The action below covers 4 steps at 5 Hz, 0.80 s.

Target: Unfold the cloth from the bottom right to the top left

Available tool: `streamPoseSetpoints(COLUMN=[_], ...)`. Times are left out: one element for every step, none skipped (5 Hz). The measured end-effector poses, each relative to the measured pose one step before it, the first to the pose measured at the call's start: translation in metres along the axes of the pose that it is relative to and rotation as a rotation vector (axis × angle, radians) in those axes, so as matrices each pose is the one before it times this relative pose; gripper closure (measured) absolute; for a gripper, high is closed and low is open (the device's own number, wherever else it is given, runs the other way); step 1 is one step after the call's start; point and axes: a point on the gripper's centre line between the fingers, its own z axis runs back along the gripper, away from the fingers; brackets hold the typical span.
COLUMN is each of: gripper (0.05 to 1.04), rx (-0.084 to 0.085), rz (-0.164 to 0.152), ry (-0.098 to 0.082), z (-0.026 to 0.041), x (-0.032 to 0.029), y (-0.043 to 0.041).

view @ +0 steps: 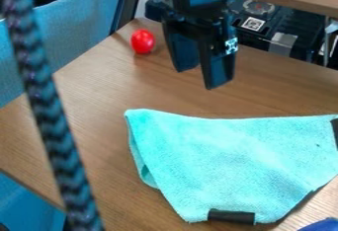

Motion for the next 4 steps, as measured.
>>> streamPoseSetpoints(gripper=[0.084, 0.084, 0.084, 0.084], rx=[-0.0062, 0.0177, 0.0621, 0.1251], rz=[0.0107, -0.1388, -0.0241, -0.0978], ry=[0.0202, 0.0086, -0.0302, -0.0341], z=[-0.00792, -0.02994, -0.01001, -0.00968], x=[-0.00106, -0.00302, 0.01820, 0.00611], y=[-0.00005, -0.05349, -0.02022, -0.01611])
